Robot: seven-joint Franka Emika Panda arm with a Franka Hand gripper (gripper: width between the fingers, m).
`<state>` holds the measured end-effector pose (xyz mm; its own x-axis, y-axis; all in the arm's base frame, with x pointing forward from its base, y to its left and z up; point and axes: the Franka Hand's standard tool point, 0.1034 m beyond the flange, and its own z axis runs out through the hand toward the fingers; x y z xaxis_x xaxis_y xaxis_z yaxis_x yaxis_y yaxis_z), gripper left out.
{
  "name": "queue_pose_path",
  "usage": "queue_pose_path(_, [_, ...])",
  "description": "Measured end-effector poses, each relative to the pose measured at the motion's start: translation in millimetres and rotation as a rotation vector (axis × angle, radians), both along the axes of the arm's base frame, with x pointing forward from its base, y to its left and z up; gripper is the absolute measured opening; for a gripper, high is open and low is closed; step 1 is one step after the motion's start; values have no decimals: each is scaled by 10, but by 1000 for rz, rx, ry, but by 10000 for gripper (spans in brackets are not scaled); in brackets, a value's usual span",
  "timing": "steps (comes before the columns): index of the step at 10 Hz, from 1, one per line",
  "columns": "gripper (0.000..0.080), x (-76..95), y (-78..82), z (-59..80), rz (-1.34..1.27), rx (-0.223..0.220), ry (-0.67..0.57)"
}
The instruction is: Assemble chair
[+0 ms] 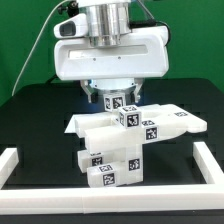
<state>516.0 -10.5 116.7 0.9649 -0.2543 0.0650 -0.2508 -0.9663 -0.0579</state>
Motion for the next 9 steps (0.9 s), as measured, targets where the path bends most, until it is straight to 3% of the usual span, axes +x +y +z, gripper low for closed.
queue_pose_path(1, [649, -1, -2, -1, 57, -5, -2])
queue_pose_path(2, [649, 17, 6, 9, 276, -35, -9])
queue_pose_path(4, [649, 28, 17, 14, 334, -47, -11])
queue_pose_path(6, [356, 28, 19, 14, 286, -43, -10])
queue_pose_path(7, [356, 29, 21, 14, 205, -34, -8])
queue_pose_path(8, [282, 28, 22, 13, 143, -30, -6])
queue_pose_path(9, [282, 28, 23, 13, 109, -27, -5])
